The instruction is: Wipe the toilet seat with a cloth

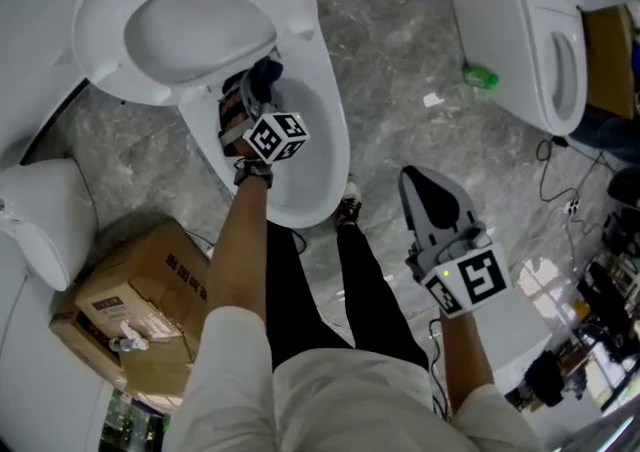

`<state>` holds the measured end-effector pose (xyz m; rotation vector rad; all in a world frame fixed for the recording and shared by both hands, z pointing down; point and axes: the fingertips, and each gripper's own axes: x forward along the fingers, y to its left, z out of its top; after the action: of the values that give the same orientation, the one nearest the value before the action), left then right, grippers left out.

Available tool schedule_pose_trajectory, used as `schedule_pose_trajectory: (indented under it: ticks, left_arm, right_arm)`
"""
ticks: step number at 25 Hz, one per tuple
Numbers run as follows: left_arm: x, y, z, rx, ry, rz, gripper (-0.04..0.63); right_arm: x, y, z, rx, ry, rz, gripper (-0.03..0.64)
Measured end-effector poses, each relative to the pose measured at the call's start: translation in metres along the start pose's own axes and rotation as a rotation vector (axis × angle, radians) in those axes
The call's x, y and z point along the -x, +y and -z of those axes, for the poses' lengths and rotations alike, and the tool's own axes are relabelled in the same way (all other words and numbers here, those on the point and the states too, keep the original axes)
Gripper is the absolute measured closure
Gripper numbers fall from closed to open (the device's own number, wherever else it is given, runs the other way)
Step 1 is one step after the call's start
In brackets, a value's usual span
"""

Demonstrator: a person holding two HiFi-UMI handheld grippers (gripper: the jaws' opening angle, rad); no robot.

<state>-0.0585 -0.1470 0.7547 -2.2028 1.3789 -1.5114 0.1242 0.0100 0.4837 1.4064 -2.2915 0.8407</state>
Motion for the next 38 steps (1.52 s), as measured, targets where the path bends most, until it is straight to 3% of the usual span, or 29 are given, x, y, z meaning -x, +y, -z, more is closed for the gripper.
schedule_pose_trajectory:
  ticks: [8,15,32,38]
  left_arm:
    - [0.003,0.026,0.064,0.021,0.098,-0.037,0.541]
    - [0.015,0.066,0.095,-0.006,0.130,-0.064,0.541]
    - [0.064,0.122,0.095,-0.135,0.071,-0.028,0.545]
    - [0.075,0.136,0.091,-0.134,0.035,-0.005,0.545]
  right_arm:
    - [-0.015,0.016,0.003,0.016,0.019,-0.029,0.588]
    - [-0.027,0.034,-0.006,0.073,0.030,-0.051,0.588]
    - [-0.040,0.089,-0.077,0.158,-0.014,-0.120,0.588]
    - [-0.043,0.106,-0.100,0.165,-0.052,-0.122,0.588]
